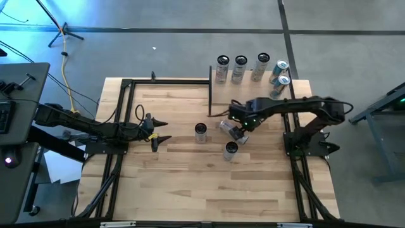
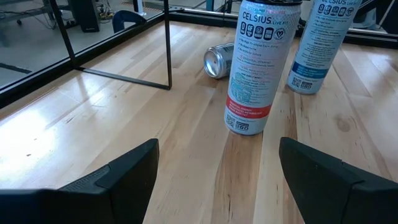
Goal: Place canned beverage on shelf
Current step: Put the white yellow soda can on the shelf aligned with the white yellow soda can
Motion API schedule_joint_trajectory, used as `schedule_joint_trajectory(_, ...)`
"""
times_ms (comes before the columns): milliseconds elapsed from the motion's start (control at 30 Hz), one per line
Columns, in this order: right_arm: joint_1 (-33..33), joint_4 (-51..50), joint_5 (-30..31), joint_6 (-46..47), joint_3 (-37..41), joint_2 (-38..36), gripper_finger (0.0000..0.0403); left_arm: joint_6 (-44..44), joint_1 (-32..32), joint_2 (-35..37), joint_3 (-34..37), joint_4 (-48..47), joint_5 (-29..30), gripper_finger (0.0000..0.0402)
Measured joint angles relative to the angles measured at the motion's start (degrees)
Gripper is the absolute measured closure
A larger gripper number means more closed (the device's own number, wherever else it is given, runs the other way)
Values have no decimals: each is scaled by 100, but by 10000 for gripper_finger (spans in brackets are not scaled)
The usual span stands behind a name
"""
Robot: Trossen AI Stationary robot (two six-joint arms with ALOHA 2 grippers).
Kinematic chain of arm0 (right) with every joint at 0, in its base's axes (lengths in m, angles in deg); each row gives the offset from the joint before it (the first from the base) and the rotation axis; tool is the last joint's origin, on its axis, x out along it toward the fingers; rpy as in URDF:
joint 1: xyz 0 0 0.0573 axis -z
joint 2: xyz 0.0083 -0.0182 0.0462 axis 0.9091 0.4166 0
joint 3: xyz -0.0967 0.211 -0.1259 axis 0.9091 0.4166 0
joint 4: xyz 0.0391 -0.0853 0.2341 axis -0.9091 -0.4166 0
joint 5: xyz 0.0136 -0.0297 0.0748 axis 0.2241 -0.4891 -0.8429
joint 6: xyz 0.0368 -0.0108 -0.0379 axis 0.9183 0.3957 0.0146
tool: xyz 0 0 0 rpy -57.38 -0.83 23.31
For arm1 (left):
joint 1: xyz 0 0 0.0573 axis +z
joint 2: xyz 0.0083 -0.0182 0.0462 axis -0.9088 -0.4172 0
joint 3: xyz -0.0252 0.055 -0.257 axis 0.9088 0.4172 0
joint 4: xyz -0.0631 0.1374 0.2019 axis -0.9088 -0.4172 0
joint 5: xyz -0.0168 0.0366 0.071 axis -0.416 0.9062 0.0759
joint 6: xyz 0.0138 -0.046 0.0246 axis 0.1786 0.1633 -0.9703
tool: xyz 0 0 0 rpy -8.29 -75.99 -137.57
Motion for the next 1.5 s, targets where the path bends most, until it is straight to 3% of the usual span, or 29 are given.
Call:
schedule_joint_trajectory(667, -86, 1738, -87, 15, 1431, -13, 105, 0, -1, 0, 0, -18, 1, 96)
schedule_joint_trajectory(900, -198, 1757, 301, 122, 1467, 73, 105, 0, 0, 0, 0, -20, 1, 96)
schedule_joint_trajectory(1100, -218, 1827, 221, 114, 1467, 440, 107, 0, 1, 0, 0, -33, 0, 96)
schedule_joint_trajectory(1367, -216, 1998, 151, 120, 1415, 429, 154, 0, -1, -2, 0, -37, 0, 96)
schedule_joint_trajectory(1500, -216, 1900, 128, 134, 1288, 390, 154, 0, -1, -2, 0, -44, 1, 96)
